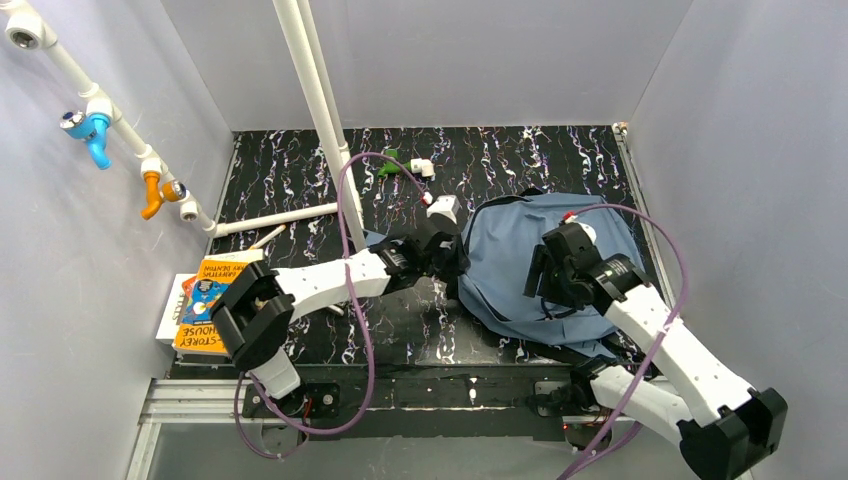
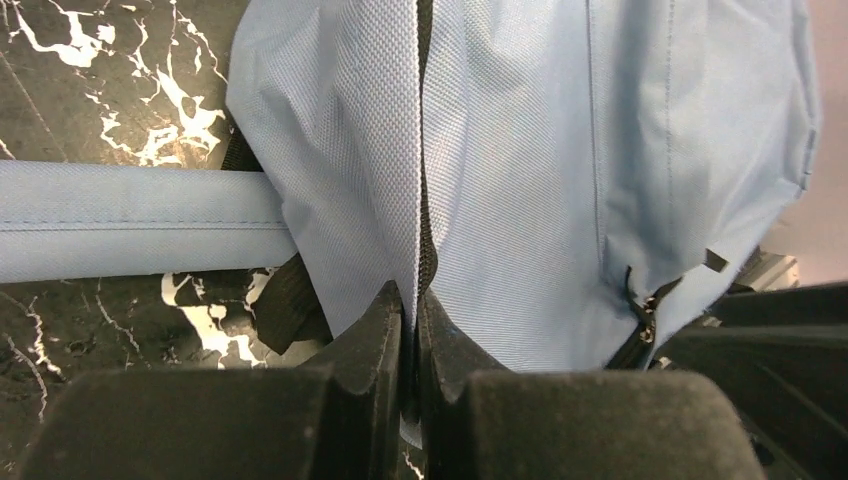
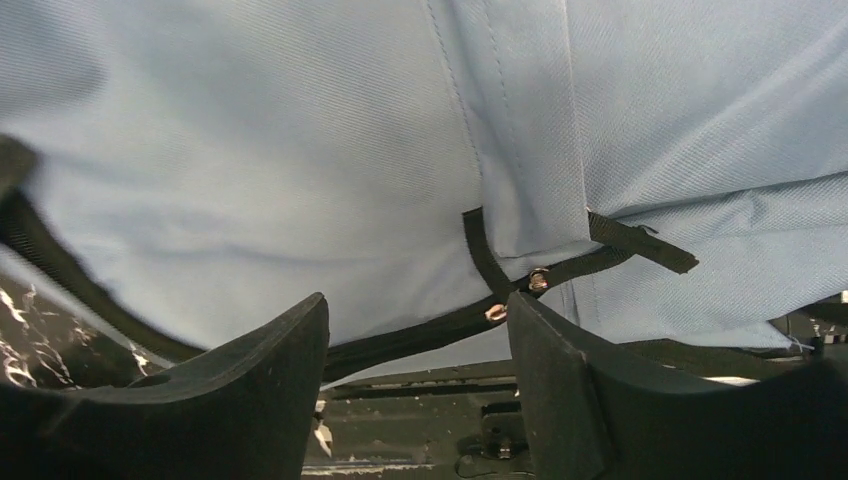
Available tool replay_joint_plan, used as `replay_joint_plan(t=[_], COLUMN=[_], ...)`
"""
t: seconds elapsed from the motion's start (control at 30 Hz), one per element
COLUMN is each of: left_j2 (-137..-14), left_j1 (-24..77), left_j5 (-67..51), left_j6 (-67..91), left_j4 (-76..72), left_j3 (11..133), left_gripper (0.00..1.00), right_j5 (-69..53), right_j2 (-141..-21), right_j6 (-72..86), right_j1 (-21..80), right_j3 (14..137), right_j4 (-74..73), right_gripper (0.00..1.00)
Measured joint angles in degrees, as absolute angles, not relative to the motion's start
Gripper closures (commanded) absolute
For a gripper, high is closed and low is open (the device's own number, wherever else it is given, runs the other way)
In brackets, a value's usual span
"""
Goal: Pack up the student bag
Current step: Move the student bag to the center of the board.
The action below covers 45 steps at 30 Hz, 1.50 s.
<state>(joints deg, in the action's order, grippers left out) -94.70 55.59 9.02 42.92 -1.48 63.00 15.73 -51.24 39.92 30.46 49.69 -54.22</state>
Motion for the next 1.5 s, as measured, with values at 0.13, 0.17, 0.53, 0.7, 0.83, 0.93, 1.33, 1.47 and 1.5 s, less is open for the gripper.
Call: replay_joint_plan(t=[0.13,0.17,0.53,0.7,0.83,0.93,1.33,1.47,1.5], left_j2=[-90.91,-90.24,-89.12,-89.03,-89.03,-89.01,-88.44,-88.40,-88.40], left_j1=[54.61,54.65,55.09,55.09,55.09,55.09,54.65,54.63,54.63], left_j5=[6.33,5.87,3.64,3.36,2.94,2.74,1.85,-0.10,-0.56], left_j6=[41.89,41.80,40.45,40.12,40.14,40.18,40.10,40.25,40.47], left_j4=[-3.79,-4.91,-9.04,-9.93,-10.17,-10.33,-10.57,-10.72,-10.72], left_j3=[59.96,58.94,55.79,55.09,54.72,54.61,52.82,52.82,52.82], left_gripper=[1.00,1.00,1.00,1.00,1.00,1.00,0.91,0.92,0.92], right_j5=[12.82,12.71,18.87,23.20,27.66,32.51,27.57,20.25,18.33], right_j2=[-55.09,-55.88,-62.50,-66.30,-70.87,-73.52,-57.98,-46.13,-43.94], right_j6=[39.24,39.16,37.95,39.00,41.17,43.57,46.00,52.10,54.30], right_j1=[30.46,30.46,32.16,36.05,39.16,43.75,49.54,49.56,49.54], right_j3=[46.85,46.24,45.91,45.95,46.72,48.25,49.47,44.66,42.48], right_j4=[-51.59,-51.27,-53.10,-54.59,-56.31,-59.02,-54.59,-42.02,-38.41], right_gripper=[0.47,0.47,0.54,0.60,0.80,0.99,0.99,0.99,0.99])
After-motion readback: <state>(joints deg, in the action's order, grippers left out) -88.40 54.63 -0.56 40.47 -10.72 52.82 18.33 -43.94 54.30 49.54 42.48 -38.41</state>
